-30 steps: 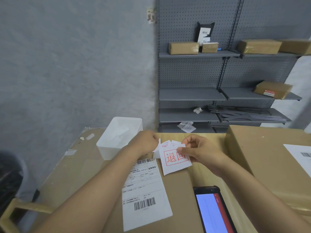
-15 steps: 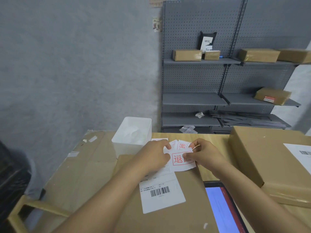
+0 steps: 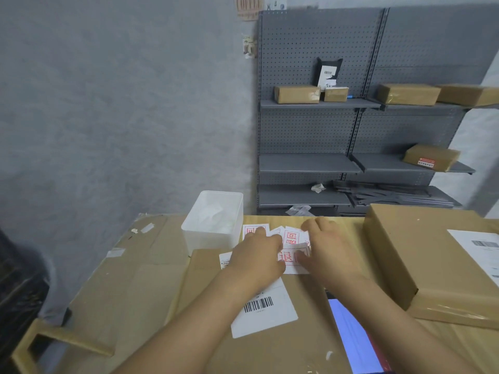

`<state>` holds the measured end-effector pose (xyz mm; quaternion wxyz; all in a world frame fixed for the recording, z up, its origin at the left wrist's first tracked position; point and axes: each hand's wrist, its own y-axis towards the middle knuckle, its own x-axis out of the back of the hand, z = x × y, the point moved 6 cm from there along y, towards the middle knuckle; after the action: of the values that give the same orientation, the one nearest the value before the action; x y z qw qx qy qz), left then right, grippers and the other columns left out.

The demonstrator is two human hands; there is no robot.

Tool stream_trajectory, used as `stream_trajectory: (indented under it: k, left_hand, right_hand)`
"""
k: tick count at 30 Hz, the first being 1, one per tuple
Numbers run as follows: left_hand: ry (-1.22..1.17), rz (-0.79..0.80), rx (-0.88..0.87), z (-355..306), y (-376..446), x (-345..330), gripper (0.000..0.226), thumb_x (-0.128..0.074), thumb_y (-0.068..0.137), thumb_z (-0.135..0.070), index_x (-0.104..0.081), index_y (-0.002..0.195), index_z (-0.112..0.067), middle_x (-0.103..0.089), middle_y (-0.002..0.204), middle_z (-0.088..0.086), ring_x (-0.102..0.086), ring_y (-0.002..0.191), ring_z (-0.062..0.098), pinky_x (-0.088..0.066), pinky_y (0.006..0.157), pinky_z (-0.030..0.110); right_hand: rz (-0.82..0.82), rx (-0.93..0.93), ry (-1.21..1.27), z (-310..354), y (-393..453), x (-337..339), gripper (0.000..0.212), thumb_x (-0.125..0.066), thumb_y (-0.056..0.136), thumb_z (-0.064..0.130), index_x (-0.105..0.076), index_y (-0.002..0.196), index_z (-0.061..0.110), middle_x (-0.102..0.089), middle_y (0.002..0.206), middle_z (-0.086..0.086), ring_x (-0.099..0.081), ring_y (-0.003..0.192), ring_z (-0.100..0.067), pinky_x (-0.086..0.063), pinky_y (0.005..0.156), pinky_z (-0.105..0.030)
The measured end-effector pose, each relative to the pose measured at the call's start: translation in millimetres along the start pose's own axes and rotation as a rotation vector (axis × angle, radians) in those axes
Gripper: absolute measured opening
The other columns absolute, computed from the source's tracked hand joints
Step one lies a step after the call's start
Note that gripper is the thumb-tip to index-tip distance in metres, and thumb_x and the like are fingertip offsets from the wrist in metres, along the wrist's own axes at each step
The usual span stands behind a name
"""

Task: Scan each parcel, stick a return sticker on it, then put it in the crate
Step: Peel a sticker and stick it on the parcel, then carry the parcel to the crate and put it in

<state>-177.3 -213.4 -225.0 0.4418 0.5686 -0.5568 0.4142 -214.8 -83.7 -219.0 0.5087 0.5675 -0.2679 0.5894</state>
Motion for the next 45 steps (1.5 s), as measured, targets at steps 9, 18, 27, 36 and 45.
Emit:
stream_trajectory:
  k: [9, 18, 27, 36, 45]
  left_hand:
    - [0.008, -0.141, -0.006, 18.1, -8.6, 9.4, 0.030, -0.052, 0.090, -0.030, -0.058, 0.119, -0.029, -0.050, 0.117, 0.001, -0.046, 0.114, 0.022, -0.043, 0.082, 0.033]
    - [0.042, -0.029, 0.102, 55.9, -42.5, 18.7, 0.029, -0.059, 0.082, -0.024, -0.061, 0.110, -0.031, -0.052, 0.118, -0.002, -0.048, 0.115, 0.022, -0.041, 0.082, 0.031]
    - [-0.275, 0.146, 0.490, 130.4, -107.8, 17.4, 0.035, -0.057, 0.085, -0.040, -0.047, 0.107, -0.016, -0.062, 0.108, 0.004, -0.065, 0.090, 0.024, -0.056, 0.064, 0.030]
    - [-0.631, 0.042, 0.603, 151.5, -168.4, 12.9, 0.040, -0.061, 0.087, -0.044, -0.044, 0.110, -0.016, -0.063, 0.101, 0.000, -0.066, 0.078, 0.015, -0.051, 0.049, 0.024]
    - [-0.602, -0.313, 0.794, 219.5, -276.0, 48.2, 0.048, -0.064, 0.081, -0.047, -0.056, 0.113, -0.012, -0.069, 0.102, 0.002, -0.066, 0.092, 0.022, -0.053, 0.079, 0.032]
  right_hand:
    - [0.007, 0.020, -0.033, -12.4, -17.9, -2.0, 0.025, -0.048, 0.092, 0.025, -0.060, 0.115, 0.025, -0.053, 0.110, 0.003, -0.046, 0.104, -0.019, -0.038, 0.077, -0.027]
    - [0.112, -0.231, 0.196, -18.1, -60.2, -0.1, 0.031, -0.054, 0.091, 0.027, -0.053, 0.121, 0.017, -0.048, 0.121, -0.006, -0.054, 0.104, -0.027, -0.046, 0.083, -0.032]
    - [0.392, -0.522, 0.550, -14.1, -120.3, -18.5, 0.040, -0.054, 0.086, 0.054, -0.056, 0.101, 0.017, -0.065, 0.091, 0.001, -0.062, 0.077, -0.011, -0.046, 0.055, -0.024]
    - [0.330, -0.289, 0.517, 32.6, -123.5, -2.1, 0.036, -0.057, 0.087, 0.052, -0.052, 0.097, 0.018, -0.068, 0.078, 0.004, -0.059, 0.077, -0.008, -0.039, 0.057, -0.025]
    - [0.369, -0.033, 0.657, 141.1, -122.4, -10.6, 0.044, -0.059, 0.087, 0.047, -0.047, 0.117, 0.017, -0.065, 0.091, 0.004, -0.064, 0.080, -0.015, -0.047, 0.071, -0.032]
